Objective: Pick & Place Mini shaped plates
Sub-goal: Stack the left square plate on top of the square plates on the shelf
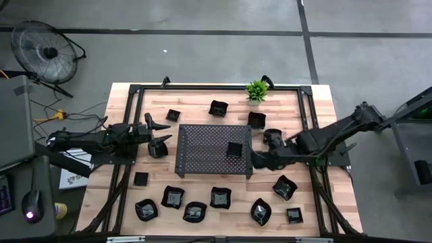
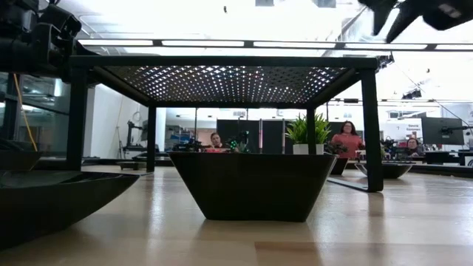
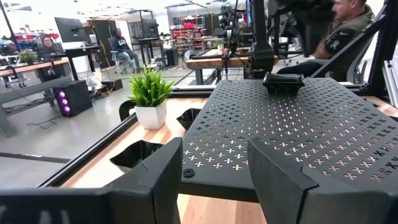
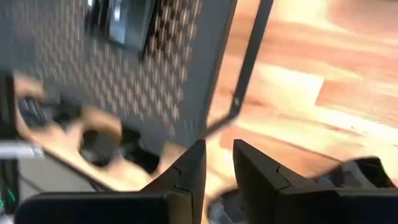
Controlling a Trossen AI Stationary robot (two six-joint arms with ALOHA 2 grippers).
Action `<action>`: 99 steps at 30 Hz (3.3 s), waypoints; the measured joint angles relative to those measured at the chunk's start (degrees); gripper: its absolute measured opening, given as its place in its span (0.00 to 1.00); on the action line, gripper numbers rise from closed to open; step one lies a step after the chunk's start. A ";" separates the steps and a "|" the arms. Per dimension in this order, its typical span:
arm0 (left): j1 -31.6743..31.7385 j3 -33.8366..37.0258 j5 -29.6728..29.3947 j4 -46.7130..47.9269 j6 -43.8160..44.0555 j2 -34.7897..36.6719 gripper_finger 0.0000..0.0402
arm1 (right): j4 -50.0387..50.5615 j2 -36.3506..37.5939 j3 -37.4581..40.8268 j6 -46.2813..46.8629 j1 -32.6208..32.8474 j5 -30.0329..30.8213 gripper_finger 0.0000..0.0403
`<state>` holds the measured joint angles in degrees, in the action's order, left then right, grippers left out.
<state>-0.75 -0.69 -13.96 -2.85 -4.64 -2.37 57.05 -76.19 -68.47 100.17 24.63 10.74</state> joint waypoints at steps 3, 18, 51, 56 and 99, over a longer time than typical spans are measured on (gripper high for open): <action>0.00 0.00 0.00 0.00 0.01 0.00 0.44 | 0.57 0.24 0.00 -2.48 4.10 -0.02 0.19; 0.00 0.00 0.00 0.01 0.01 0.00 0.44 | -2.89 0.03 0.00 -3.04 28.34 0.90 0.18; 0.02 0.00 0.00 0.01 0.01 0.00 0.44 | -13.91 -22.85 -0.02 24.95 29.81 -23.08 0.18; 0.00 0.00 0.00 0.00 0.02 0.00 0.44 | -10.97 -25.14 -0.02 25.71 27.79 -24.70 0.19; 0.00 0.00 0.00 0.00 0.02 0.00 0.44 | -7.19 -33.72 -0.11 26.48 23.67 -32.78 0.48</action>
<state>-0.75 -0.69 -13.96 -2.85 -4.63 -2.37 49.87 -109.91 -68.58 126.65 48.30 -22.05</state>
